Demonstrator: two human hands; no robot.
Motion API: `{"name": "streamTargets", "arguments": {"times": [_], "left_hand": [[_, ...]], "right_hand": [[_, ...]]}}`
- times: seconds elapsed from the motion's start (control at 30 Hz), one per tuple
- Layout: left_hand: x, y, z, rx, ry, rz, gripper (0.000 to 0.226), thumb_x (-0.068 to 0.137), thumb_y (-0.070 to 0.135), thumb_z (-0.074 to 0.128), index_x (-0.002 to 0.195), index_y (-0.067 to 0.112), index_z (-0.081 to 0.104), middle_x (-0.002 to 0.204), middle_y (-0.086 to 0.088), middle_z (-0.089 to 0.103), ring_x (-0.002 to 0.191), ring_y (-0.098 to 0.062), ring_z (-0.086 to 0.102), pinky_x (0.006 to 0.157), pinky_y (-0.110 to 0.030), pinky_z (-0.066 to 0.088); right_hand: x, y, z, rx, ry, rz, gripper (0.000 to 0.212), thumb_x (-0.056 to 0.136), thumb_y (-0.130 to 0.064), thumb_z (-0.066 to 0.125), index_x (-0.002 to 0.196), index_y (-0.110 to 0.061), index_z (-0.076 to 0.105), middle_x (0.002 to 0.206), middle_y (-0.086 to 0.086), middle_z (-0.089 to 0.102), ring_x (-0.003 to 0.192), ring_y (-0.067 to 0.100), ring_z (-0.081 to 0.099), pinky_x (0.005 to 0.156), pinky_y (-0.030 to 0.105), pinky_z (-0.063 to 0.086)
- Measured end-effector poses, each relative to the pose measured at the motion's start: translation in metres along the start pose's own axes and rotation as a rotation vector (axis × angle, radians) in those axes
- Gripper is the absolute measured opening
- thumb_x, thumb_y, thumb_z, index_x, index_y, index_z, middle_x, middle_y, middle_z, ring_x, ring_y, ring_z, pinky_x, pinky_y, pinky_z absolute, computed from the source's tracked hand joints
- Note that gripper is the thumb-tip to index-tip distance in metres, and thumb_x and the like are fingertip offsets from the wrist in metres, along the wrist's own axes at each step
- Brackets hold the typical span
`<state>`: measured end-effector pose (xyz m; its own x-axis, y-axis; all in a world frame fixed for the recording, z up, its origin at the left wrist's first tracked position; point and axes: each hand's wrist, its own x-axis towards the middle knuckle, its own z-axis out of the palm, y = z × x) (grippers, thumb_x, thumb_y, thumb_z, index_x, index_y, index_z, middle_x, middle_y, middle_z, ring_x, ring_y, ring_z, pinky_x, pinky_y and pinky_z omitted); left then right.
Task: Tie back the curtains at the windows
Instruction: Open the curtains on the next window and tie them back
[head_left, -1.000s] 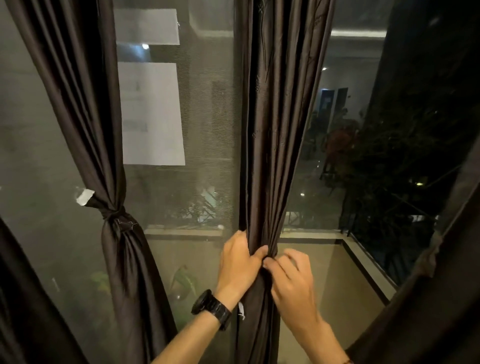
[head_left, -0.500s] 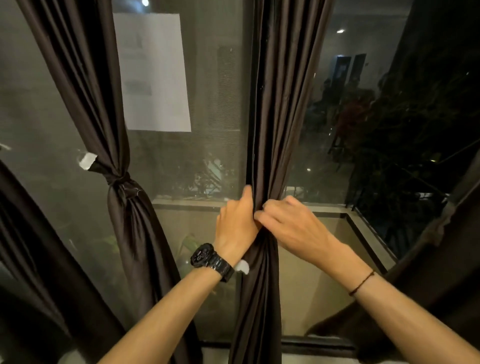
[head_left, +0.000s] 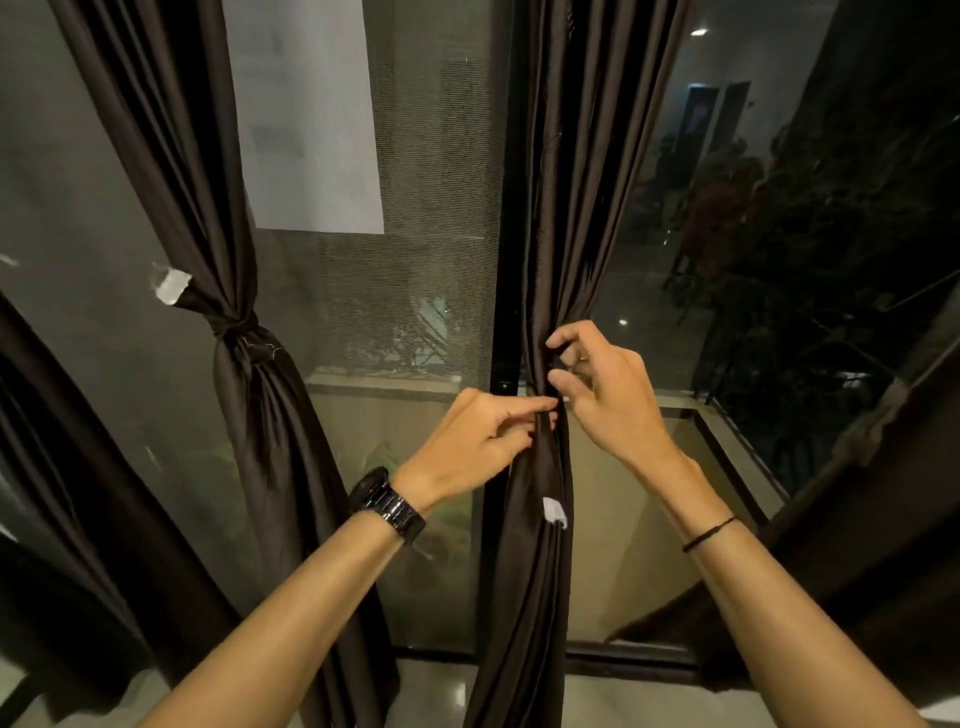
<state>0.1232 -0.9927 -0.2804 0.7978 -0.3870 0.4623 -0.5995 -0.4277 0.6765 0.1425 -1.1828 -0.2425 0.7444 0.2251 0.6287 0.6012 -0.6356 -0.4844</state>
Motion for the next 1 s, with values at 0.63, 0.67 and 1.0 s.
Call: {"name": "streamTargets", "arguments": {"times": [0.63, 0.67, 1.0], "left_hand": [[0.028, 0.027, 0.021, -0.013, 0.16, -0.257, 0.009, 0.087, 0.022, 0.083, 0.082, 0.019, 0.077, 0.065, 0.001, 0.073, 0.056, -0.011, 0.067, 0.056, -0.028, 0.054], [0.03, 0.031, 0.017, -0.138, 0.125, -0.34, 0.006, 0.087, 0.013, 0.083, 0.084, 0.015, 0.078, 0.066, -0.002, 0.074, 0.054, -0.012, 0.067, 0.054, -0.027, 0.055], [0.031, 0.049, -0.008, -0.578, 0.006, -0.582, 0.013, 0.09, 0.003, 0.075, 0.1, -0.005, 0.079, 0.095, -0.02, 0.079, 0.081, -0.025, 0.079, 0.072, -0.028, 0.065]], "right_hand": [[-0.047, -0.003, -0.014, 0.052, 0.207, -0.064, 0.03, 0.084, 0.001, 0.075, 0.091, -0.02, 0.055, 0.102, -0.001, 0.053, 0.098, 0.018, 0.057, 0.085, 0.026, 0.048], [-0.049, -0.001, -0.013, -0.001, 0.219, -0.126, 0.029, 0.083, 0.004, 0.075, 0.09, -0.017, 0.056, 0.103, -0.003, 0.052, 0.098, 0.021, 0.057, 0.085, 0.029, 0.049], [-0.059, -0.007, -0.004, -0.356, 0.275, -0.523, 0.01, 0.082, 0.005, 0.07, 0.083, -0.004, 0.07, 0.099, -0.005, 0.046, 0.095, 0.022, 0.05, 0.065, 0.047, 0.048]]}}
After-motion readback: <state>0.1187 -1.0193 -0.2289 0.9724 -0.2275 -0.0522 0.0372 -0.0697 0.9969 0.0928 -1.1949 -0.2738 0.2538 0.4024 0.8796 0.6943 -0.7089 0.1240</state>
